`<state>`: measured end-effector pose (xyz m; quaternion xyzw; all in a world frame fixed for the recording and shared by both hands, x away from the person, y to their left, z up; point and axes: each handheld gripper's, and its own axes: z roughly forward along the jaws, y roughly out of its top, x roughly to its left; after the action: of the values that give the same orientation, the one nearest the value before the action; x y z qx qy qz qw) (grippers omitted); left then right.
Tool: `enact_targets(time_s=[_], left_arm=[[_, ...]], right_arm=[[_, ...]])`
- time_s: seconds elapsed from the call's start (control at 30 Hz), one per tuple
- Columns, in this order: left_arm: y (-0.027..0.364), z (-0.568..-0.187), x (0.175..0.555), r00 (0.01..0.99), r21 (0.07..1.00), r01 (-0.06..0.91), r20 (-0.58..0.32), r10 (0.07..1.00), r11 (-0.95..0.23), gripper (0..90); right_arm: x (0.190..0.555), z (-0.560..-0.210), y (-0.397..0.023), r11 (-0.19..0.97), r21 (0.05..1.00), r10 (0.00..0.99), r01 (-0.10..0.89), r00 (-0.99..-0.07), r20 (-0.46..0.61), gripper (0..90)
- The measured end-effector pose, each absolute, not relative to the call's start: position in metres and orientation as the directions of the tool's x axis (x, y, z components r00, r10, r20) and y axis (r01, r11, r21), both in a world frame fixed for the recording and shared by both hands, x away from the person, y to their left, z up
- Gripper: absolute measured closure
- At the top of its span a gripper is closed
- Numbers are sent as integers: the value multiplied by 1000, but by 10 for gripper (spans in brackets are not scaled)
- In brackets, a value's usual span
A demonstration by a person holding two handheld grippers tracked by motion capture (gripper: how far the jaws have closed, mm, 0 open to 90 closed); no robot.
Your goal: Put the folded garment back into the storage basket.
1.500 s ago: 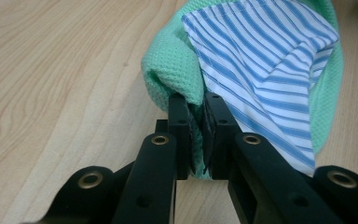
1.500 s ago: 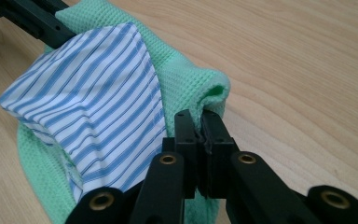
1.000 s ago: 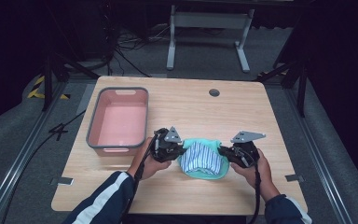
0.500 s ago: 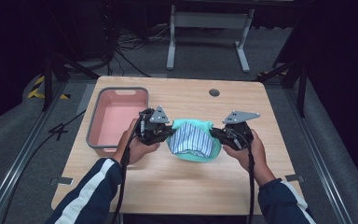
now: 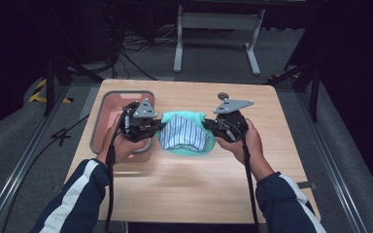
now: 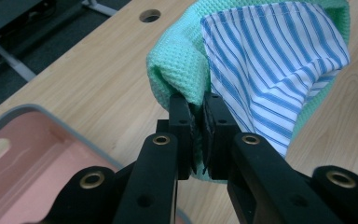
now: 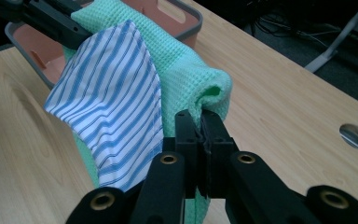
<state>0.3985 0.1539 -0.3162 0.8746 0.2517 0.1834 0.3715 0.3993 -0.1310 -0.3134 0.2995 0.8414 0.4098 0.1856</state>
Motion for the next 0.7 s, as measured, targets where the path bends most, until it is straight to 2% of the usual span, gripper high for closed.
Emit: enact_targets(time_s=[0.23, 0.53, 0.7], left_arm=[[189, -302, 395, 766, 765, 326, 129, 629, -555, 836], [226, -289, 388, 727, 759, 341, 162, 668, -555, 836], [247, -292, 385, 692, 772, 366, 147, 707, -520, 836]], right_arm=[[407, -298, -99, 492, 812, 625, 316, -777, -76, 874], [414, -284, -57, 508, 813, 586, 284, -806, -84, 874], [419, -282, -29, 518, 812, 559, 267, -825, -85, 874]])
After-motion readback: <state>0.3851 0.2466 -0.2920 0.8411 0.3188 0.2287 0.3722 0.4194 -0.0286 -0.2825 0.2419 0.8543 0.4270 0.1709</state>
